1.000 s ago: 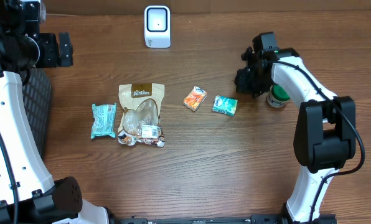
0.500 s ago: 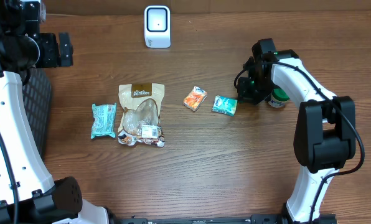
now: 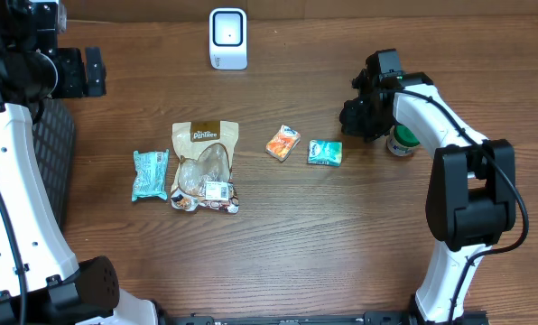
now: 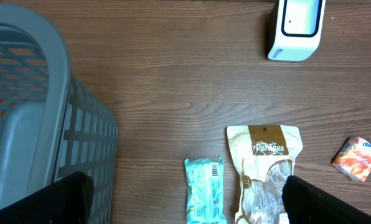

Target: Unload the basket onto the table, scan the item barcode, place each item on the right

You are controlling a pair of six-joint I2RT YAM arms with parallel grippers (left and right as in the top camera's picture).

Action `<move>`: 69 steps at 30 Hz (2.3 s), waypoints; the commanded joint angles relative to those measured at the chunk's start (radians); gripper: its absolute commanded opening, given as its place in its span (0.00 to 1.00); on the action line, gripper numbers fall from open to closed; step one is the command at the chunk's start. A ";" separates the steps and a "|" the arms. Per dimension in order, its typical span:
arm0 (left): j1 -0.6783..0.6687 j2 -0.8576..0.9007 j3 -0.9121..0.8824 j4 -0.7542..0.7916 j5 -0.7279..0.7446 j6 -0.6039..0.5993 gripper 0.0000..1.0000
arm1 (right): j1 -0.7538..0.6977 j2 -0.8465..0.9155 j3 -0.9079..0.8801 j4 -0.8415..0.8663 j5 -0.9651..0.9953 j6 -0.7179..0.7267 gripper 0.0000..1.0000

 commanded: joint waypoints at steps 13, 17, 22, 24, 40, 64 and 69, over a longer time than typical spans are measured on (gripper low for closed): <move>0.002 -0.004 0.020 0.001 -0.004 0.019 1.00 | 0.035 0.001 -0.024 -0.167 0.016 0.000 0.08; 0.002 -0.004 0.020 0.001 -0.004 0.019 1.00 | 0.029 0.001 -0.009 -0.217 0.002 0.001 0.04; 0.002 -0.004 0.020 0.001 -0.004 0.019 1.00 | 0.027 -0.013 0.066 -0.292 -0.030 0.000 0.04; 0.002 -0.004 0.020 0.001 -0.004 0.019 1.00 | 0.027 -0.035 0.105 -0.319 -0.045 0.000 0.04; 0.002 -0.003 0.020 0.001 -0.004 0.019 1.00 | -0.013 -0.066 -0.039 -0.188 -0.247 -0.059 0.38; 0.002 -0.004 0.020 0.001 -0.004 0.019 1.00 | -0.019 -0.063 -0.225 0.000 -0.288 -0.034 0.29; 0.002 -0.004 0.020 0.001 -0.004 0.019 1.00 | -0.019 -0.063 -0.245 0.024 -0.289 -0.021 0.07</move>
